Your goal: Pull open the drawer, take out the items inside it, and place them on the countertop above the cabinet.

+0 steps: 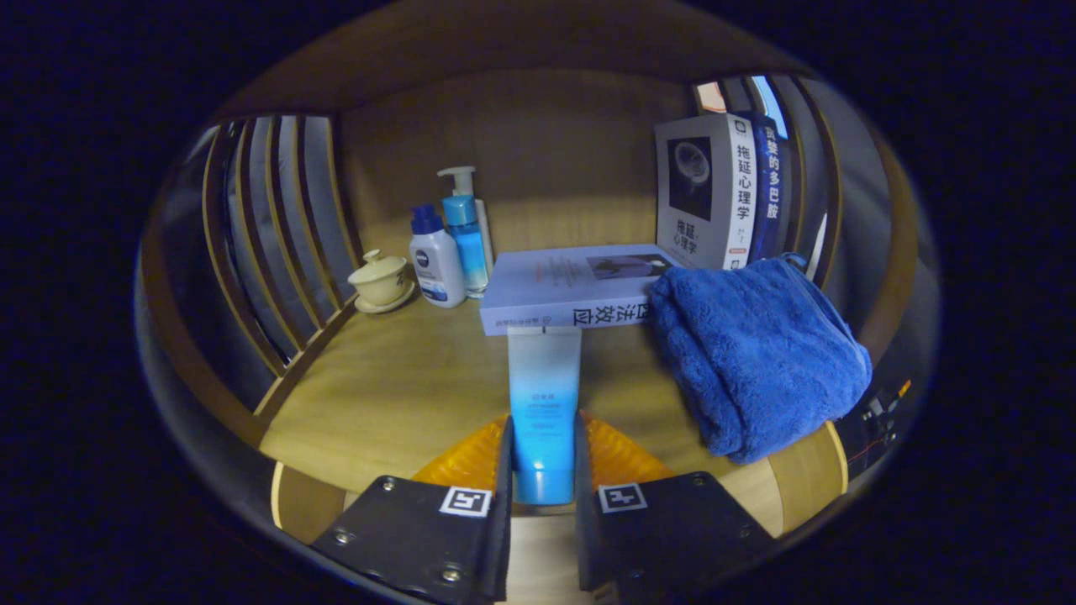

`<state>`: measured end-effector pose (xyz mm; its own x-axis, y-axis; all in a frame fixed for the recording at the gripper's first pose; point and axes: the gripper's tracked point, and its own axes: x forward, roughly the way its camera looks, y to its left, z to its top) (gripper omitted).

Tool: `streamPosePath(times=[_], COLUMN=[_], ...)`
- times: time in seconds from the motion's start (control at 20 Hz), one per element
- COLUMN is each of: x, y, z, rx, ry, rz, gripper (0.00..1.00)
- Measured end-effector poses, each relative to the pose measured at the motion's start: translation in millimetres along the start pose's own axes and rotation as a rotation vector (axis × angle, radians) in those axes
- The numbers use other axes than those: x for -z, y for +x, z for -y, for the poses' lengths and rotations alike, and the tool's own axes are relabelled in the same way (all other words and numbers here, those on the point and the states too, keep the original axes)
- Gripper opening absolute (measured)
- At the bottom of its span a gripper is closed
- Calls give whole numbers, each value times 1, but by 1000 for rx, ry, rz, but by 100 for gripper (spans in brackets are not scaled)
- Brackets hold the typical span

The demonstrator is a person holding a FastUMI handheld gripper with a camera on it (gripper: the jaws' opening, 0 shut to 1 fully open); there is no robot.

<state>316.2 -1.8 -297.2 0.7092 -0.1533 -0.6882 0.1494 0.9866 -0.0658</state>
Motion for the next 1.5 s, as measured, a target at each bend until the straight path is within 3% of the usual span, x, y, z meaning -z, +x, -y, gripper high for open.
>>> streamPosePath(times=[0.75,1.3,1.4,1.5], x=[-1,1,1,-2], y=[19,19,18,14], z=[-6,-6,-16,-20], rx=[2,15,-37,-52], ry=[-10,3,25,39], rz=[138,181,177,179], gripper=[32,41,43,70])
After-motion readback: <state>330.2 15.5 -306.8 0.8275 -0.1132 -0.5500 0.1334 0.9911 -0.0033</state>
